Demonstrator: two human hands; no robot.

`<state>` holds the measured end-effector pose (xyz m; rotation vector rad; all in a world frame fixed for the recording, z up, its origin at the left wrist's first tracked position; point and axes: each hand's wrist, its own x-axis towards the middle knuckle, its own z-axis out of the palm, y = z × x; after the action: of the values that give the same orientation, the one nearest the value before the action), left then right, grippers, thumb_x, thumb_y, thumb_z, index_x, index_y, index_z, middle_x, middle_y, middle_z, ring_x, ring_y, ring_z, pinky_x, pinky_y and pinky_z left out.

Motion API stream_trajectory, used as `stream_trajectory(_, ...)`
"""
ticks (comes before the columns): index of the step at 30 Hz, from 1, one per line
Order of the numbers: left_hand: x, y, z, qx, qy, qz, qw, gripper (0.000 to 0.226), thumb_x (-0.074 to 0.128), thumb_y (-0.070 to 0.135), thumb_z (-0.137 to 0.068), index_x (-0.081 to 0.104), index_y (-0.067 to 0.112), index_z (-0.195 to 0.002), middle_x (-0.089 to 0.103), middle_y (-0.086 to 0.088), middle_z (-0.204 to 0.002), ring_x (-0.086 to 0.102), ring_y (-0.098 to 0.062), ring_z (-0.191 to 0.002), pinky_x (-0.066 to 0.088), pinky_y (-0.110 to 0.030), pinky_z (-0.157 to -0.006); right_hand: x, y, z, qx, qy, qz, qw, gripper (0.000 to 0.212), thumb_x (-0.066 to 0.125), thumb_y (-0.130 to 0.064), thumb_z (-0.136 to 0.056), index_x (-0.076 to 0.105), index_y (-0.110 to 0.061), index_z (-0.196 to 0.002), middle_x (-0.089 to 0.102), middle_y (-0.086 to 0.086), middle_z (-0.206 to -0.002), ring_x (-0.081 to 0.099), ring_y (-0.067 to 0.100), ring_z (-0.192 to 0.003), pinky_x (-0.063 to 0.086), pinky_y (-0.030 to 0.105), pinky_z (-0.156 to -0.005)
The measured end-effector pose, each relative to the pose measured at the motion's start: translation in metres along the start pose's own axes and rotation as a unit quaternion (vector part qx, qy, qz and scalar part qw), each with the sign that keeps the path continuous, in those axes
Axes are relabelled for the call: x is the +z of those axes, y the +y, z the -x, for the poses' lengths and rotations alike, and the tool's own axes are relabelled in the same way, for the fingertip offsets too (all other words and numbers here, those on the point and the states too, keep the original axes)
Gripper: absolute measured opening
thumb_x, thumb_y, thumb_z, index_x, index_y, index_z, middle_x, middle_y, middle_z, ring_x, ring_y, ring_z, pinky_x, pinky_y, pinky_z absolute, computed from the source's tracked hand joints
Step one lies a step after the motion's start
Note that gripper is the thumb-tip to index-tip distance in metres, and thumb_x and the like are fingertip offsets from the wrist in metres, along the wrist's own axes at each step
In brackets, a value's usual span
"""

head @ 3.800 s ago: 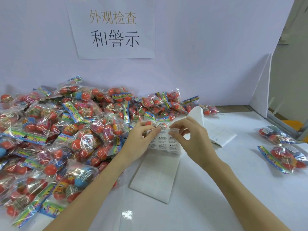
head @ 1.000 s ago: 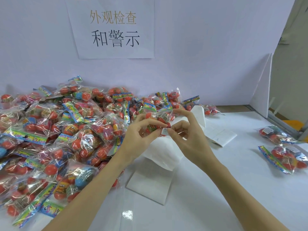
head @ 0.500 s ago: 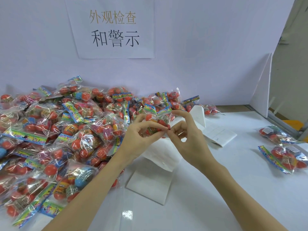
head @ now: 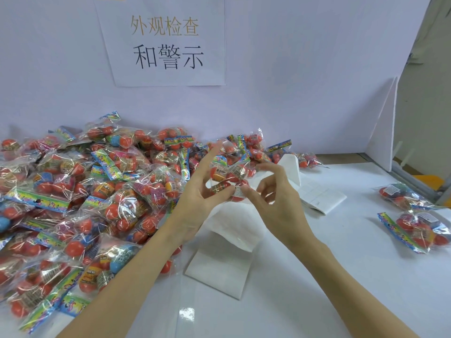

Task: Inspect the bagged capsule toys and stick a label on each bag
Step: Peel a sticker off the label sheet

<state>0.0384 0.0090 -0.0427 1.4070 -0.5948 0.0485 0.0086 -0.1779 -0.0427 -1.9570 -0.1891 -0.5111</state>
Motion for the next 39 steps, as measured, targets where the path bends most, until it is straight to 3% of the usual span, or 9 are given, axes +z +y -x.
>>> stream_trajectory(2, -0.0022, -0.001, -0.0004, -0.007, 0.006, 0.024, 1.0, 0.088, 0.07, 0.001, -0.096, 0.034, 0.054, -0.155, 0.063, 0.014, -0.136, 0.069, -0.022, -0.115, 0.058, -0.041, -0.1, 0.0006, -0.0018, -0.0001, 0.062, -0.064, -0.097, 0.991, 0.019, 0.071, -0.033, -0.097, 0.067, -0.018, -0.107, 0.067, -0.004, -0.072, 0.064, 0.013, -0.066, 0.051, 0.026, -0.065)
stream_trajectory(7, -0.003, -0.0014, -0.0019, -0.023, 0.018, 0.041, 0.999, 0.088, 0.074, 0.005, -0.094, 0.036, 0.057, -0.152, 0.052, -0.008, -0.15, 0.06, -0.039, -0.126, 0.058, -0.048, -0.099, 0.0014, -0.0033, 0.0012, 0.097, -0.114, -0.194, 0.969, 0.03, 0.056, -0.028, -0.107, 0.062, -0.005, -0.09, 0.07, 0.005, -0.071, 0.066, 0.023, -0.062, 0.054, 0.031, -0.06)
stream_trajectory(10, -0.0013, -0.0036, -0.0015, -0.01, 0.023, 0.022, 0.999, 0.092, 0.075, 0.0, -0.092, 0.034, 0.054, -0.154, 0.064, -0.002, -0.131, 0.068, -0.031, -0.117, 0.057, -0.043, -0.102, -0.0001, -0.0011, -0.0004, 0.105, -0.12, -0.199, 0.967, 0.033, 0.044, -0.027, -0.112, 0.064, -0.006, -0.096, 0.071, 0.002, -0.072, 0.068, 0.024, -0.066, 0.054, 0.031, -0.061)
stream_trajectory(15, -0.0046, -0.0074, -0.0019, -0.024, 0.013, 0.015, 1.0, 0.097, 0.083, 0.008, -0.087, 0.033, 0.058, -0.153, 0.064, 0.017, -0.101, 0.066, -0.015, -0.103, 0.056, -0.037, -0.1, 0.0039, -0.0021, 0.0015, 0.073, -0.132, -0.151, 0.977, 0.043, 0.072, -0.046, -0.087, 0.06, -0.005, -0.093, 0.068, -0.001, -0.068, 0.059, 0.014, -0.058, 0.049, 0.023, -0.058)
stream_trajectory(20, -0.0048, -0.005, -0.0026, -0.034, 0.012, 0.094, 0.995, 0.077, 0.071, 0.002, -0.096, 0.042, 0.044, -0.153, 0.067, -0.005, -0.123, 0.068, -0.033, -0.106, 0.058, -0.042, -0.094, -0.0016, -0.0025, 0.0008, 0.069, -0.146, -0.211, 0.964, 0.044, 0.074, -0.044, -0.087, 0.057, -0.003, -0.09, 0.061, 0.005, -0.069, 0.049, 0.018, -0.059, 0.045, 0.022, -0.059)
stream_trajectory(24, -0.0054, -0.0052, -0.0039, -0.026, 0.029, 0.094, 0.995, 0.078, 0.072, -0.004, -0.092, 0.045, 0.038, -0.152, 0.065, -0.008, -0.125, 0.069, -0.032, -0.106, 0.058, -0.04, -0.095, -0.0028, -0.0005, -0.0004, 0.084, -0.174, -0.262, 0.946, 0.03, 0.064, -0.038, -0.099, 0.065, -0.008, -0.098, 0.06, 0.009, -0.078, 0.051, 0.021, -0.067, 0.048, 0.029, -0.066)
stream_trajectory(30, -0.0077, -0.0067, -0.0052, -0.021, 0.046, 0.076, 0.996, 0.077, 0.074, -0.002, -0.091, 0.047, 0.038, -0.151, 0.067, 0.0, -0.131, 0.068, -0.031, -0.116, 0.057, -0.042, -0.1, -0.0019, 0.0013, -0.0011, 0.129, -0.163, -0.31, 0.928, 0.034, 0.043, -0.026, -0.112, 0.073, -0.016, -0.1, 0.066, 0.005, -0.079, 0.061, 0.021, -0.074, 0.05, 0.027, -0.065)
stream_trajectory(36, -0.0079, -0.0079, -0.0049, -0.033, 0.047, 0.074, 0.996, 0.076, 0.078, 0.004, -0.09, 0.048, 0.04, -0.15, 0.064, -0.003, -0.131, 0.069, -0.03, -0.108, 0.058, -0.046, -0.099, 0.0007, -0.0003, -0.0001, 0.091, -0.158, -0.22, 0.958, 0.034, 0.069, -0.044, -0.092, 0.07, -0.011, -0.101, 0.066, 0.002, -0.074, 0.058, 0.018, -0.067, 0.051, 0.03, -0.07)
stream_trajectory(39, -0.0053, -0.0088, -0.0036, -0.035, 0.033, 0.048, 0.998, 0.081, 0.083, 0.007, -0.088, 0.045, 0.041, -0.151, 0.068, 0.006, -0.123, 0.071, -0.02, -0.108, 0.058, -0.033, -0.095, -0.0009, 0.0014, 0.0003, 0.076, -0.15, -0.224, 0.96, 0.029, 0.072, -0.04, -0.09, 0.067, -0.012, -0.092, 0.066, 0.004, -0.073, 0.056, 0.018, -0.064, 0.05, 0.028, -0.069)
